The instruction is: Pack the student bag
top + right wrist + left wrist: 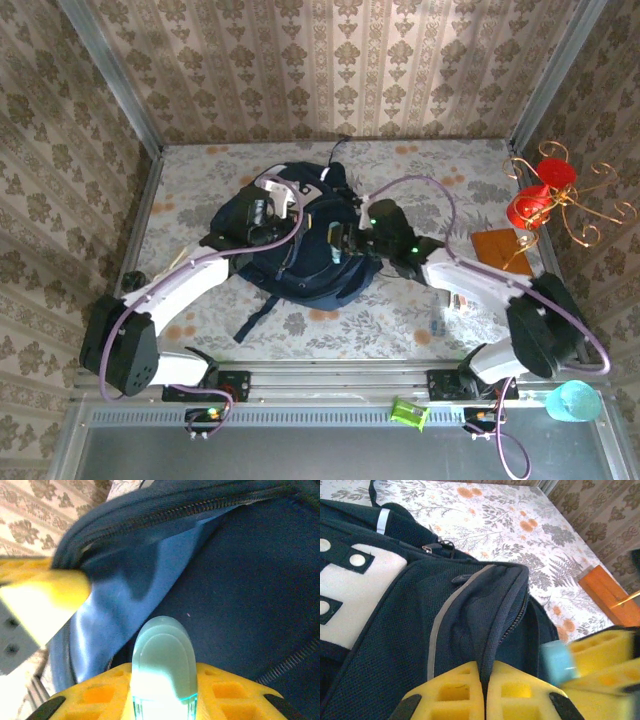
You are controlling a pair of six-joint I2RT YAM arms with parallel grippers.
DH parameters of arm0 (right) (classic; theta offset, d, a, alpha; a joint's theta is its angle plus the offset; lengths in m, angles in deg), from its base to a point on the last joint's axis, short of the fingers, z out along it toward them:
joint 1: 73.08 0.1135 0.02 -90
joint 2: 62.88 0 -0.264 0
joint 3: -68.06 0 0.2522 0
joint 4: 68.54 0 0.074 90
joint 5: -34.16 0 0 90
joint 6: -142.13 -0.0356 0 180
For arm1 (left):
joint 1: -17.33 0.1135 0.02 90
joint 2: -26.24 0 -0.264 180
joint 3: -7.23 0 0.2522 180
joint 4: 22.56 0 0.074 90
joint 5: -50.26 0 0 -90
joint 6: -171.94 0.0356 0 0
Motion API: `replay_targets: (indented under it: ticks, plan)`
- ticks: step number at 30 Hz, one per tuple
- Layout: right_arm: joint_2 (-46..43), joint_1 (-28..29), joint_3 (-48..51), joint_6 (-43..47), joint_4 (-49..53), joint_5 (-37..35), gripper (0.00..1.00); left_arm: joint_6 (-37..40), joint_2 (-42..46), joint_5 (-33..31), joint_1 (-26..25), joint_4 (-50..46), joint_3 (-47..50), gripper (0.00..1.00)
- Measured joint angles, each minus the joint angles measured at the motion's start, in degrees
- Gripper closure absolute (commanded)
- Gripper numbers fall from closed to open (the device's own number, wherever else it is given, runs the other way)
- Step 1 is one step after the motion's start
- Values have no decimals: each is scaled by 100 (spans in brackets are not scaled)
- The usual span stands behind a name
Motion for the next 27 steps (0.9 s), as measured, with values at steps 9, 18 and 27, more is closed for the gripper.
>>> replay_targets:
  ticks: [9,18,27]
  plan:
    - [1381,267,-787,-1547,-758,-951,43,-269,9,142,11,-131,-179,100]
    - [1158,317,-638,-1578,-800,-1167,41,-459,9,101,101,-146,-247,100]
    - [-1504,160,22,-264,2142,-2232,27,-525,9,122,149,35,-109,100]
